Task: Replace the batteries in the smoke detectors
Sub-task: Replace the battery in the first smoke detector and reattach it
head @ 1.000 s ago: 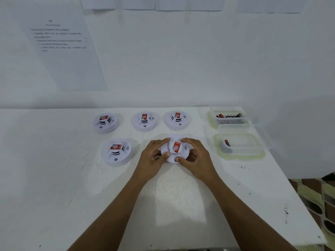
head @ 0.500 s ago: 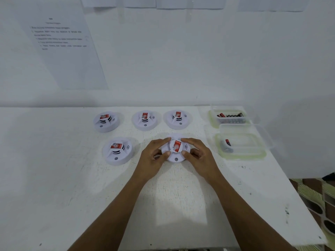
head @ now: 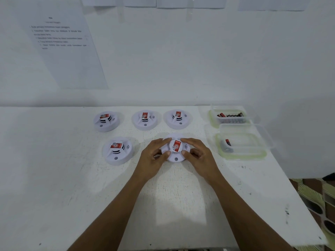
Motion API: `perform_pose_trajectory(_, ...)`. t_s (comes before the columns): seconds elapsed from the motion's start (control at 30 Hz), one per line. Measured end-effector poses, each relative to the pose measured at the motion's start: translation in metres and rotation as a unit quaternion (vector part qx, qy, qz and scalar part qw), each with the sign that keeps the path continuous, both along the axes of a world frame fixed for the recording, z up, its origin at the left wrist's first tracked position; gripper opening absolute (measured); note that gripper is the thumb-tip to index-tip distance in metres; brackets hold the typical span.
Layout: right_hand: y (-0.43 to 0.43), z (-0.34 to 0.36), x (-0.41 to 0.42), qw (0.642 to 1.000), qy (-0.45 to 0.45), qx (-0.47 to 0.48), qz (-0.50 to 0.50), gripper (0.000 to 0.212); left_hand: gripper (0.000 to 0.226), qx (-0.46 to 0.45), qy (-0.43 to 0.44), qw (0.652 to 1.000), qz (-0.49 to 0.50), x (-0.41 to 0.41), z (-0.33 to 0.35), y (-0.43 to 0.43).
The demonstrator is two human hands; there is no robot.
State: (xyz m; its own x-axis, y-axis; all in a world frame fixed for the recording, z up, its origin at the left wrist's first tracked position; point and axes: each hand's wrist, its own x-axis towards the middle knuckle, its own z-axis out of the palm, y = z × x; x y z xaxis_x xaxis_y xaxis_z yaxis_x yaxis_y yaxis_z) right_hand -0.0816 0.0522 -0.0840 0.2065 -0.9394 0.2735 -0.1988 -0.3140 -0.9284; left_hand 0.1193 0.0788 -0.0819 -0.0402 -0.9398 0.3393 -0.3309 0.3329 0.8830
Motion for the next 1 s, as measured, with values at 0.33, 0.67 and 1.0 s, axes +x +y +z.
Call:
perform_pose_trajectory(0.33,0.0007,0.0013,0.0002,1.000,0.015,-0.005,-0.004,0.039,0.039,0.005,0.006,1.000,0.000,-0.0004,0.0002,-0.0001)
perform_pose_trajectory(0.67,0.0010,0.0015,-0.0001,1.000,0.016,-0.010,-0.007,0.038,0.039,0.005,0.015,1.000,-0.005,-0.0002,-0.0017,-0.0002)
perform_pose_trajectory(1.0,0.0008,0.0014,0.0002,1.000,0.018,-0.011,-0.009,0.038,0.039,0.002,-0.001,1.000,-0.003,-0.0007,-0.0016,-0.0010)
